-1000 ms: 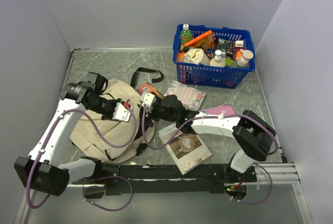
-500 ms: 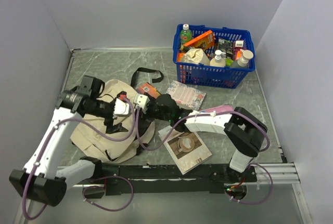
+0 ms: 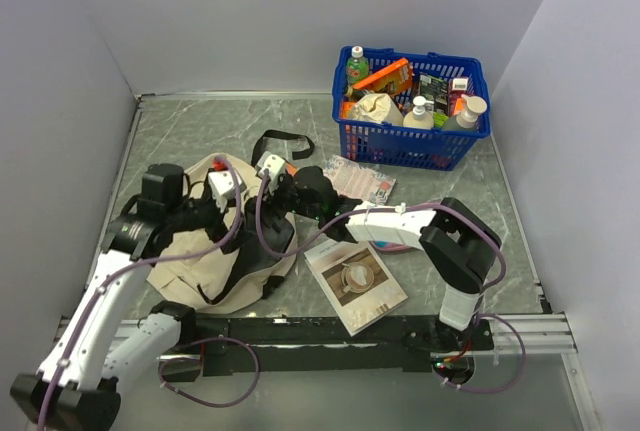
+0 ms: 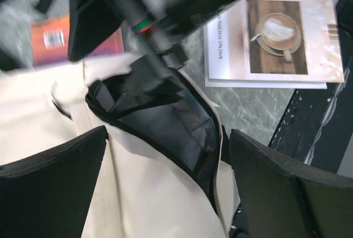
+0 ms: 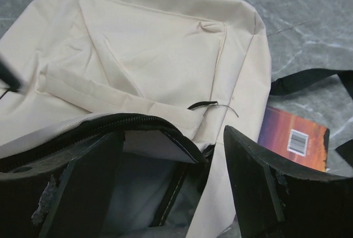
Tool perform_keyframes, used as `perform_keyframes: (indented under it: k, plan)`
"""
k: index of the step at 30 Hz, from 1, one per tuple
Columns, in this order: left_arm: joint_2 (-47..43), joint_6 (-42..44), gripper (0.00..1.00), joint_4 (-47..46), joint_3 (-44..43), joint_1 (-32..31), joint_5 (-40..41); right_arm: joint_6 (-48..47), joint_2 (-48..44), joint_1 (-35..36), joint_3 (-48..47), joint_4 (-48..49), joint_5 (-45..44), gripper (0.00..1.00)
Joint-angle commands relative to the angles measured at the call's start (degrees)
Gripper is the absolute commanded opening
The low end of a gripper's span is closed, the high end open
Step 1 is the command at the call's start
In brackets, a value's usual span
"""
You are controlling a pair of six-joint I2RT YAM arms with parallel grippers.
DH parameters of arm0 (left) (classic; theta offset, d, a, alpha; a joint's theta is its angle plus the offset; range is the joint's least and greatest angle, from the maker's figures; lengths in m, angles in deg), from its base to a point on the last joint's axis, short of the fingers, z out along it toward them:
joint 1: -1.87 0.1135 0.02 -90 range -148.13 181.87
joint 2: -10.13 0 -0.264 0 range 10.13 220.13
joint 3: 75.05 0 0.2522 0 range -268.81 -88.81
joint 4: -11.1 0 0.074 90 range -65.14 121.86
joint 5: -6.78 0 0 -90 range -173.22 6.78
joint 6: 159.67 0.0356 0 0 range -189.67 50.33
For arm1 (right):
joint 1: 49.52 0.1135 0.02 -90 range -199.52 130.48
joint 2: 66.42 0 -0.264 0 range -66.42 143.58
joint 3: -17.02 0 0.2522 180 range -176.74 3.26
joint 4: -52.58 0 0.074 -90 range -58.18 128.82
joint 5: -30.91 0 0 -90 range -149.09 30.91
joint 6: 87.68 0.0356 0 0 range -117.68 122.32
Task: Pack the student bag
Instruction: Unzip the student bag at the center of the board.
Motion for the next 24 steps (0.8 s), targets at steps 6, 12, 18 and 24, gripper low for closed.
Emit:
perform_keyframes:
  k: [6,12,18,24]
  plan:
    - [0.98,-7.72,0.96,-4.79,4.10,-2.53,8.21,5.16,0.86,-1.15,-3.88,1.46,0.02,0.79]
    - [1.15,-4.04,0.96,-4.44,5.24,-5.08,11.61,5.77,1.65,-1.68,-5.46,0.05,-0.59,0.78]
    - [7.38,-1.12,0.96,-2.17,5.78,-7.97,17.85,6.65,1.56,-2.56,-5.29,-0.21,-0.68,0.77]
    - [10.57,-1.38,0.97,-1.27,5.77,-9.82,25.07,8.24,1.21,-3.17,-4.40,0.05,-0.42,0.76]
